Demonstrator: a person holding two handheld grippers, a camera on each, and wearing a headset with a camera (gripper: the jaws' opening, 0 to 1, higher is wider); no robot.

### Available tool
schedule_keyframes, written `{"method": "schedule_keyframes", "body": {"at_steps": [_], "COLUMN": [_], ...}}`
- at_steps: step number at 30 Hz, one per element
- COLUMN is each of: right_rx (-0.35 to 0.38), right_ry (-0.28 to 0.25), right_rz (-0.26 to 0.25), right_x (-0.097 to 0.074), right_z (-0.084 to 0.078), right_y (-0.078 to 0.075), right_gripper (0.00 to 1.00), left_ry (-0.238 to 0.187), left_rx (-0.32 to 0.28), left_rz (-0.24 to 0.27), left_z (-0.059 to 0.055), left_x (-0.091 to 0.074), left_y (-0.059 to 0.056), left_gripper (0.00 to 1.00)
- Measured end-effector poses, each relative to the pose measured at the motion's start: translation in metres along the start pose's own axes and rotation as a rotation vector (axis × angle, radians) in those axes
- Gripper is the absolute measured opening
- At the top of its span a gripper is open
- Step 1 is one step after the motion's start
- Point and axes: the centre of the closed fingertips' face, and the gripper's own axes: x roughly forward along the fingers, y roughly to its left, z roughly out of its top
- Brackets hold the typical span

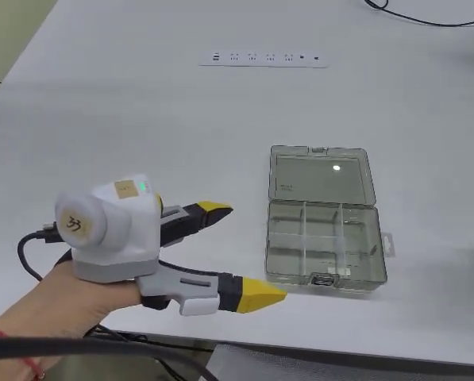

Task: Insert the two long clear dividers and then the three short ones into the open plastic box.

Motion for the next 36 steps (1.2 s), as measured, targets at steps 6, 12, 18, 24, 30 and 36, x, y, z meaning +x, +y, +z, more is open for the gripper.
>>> {"method": "schedule_keyframes", "body": {"at_steps": [6, 12, 18, 24, 30, 36], "right_rx": [-0.016, -0.061, -0.100, -0.137, -0.161, -0.191], "right_ry": [-0.053, -0.095, -0.143, -0.181, -0.209, -0.219], "right_rz": [-0.055, -0.120, -0.181, -0.223, -0.244, -0.257], "right_x": [-0.020, -0.046, -0.071, -0.086, -0.096, -0.100], "right_z": [0.035, 0.075, 0.116, 0.147, 0.177, 0.197], "right_y": [0.000, 0.003, 0.007, 0.011, 0.021, 0.028], "right_gripper": [0.32, 0.32, 0.32, 0.32, 0.32, 0.32], "left_ry": [-0.003, -0.019, -0.046, -0.072, -0.114, -0.097], "left_rx": [-0.008, -0.022, -0.064, -0.116, -0.238, -0.310], "left_rz": [-0.001, 0.012, 0.021, 0.003, -0.036, -0.060], "left_z": [0.010, 0.025, 0.043, 0.061, 0.076, 0.073], "left_x": [0.005, 0.012, 0.018, 0.029, 0.041, 0.054], "left_y": [-0.003, -0.004, -0.004, -0.016, -0.028, -0.039], "left_gripper": [0.86, 0.83, 0.77, 0.72, 0.62, 0.55]}}
